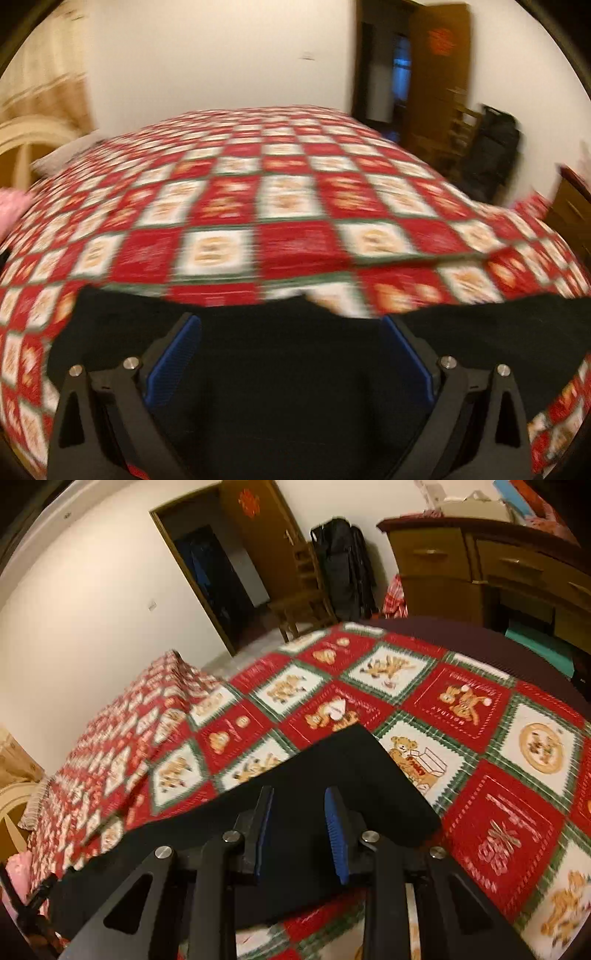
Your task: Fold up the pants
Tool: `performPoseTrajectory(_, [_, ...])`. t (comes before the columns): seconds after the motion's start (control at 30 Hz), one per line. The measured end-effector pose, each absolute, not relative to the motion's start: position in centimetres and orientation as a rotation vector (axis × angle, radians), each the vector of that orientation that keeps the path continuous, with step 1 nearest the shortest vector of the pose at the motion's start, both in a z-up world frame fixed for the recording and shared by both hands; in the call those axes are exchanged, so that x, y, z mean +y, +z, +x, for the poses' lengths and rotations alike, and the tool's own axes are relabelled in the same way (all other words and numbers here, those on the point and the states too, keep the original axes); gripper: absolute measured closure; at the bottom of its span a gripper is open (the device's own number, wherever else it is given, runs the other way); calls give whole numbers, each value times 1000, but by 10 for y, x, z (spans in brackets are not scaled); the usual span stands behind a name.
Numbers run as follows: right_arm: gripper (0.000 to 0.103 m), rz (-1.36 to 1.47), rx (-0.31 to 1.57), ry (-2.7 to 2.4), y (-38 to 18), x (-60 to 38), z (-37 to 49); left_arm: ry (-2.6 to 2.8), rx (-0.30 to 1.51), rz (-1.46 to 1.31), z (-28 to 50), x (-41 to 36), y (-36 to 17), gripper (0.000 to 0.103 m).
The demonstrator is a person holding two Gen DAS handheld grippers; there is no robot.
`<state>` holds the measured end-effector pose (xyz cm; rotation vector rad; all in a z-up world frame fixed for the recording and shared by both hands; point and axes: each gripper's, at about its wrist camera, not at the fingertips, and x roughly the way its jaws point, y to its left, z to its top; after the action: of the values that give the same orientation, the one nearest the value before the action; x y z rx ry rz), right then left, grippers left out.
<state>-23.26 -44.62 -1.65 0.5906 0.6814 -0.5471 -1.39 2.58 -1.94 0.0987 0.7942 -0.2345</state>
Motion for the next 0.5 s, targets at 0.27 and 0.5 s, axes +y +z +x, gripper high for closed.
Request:
performPoseTrajectory(0.27, [73,729,627,-516,-22,-482,-255,-521,816,198,-42,-89,-10,4])
performPoseTrajectory(0.5, [50,852,480,-616,0,-474,-331,-650,796,251,-58,-151,-1,4])
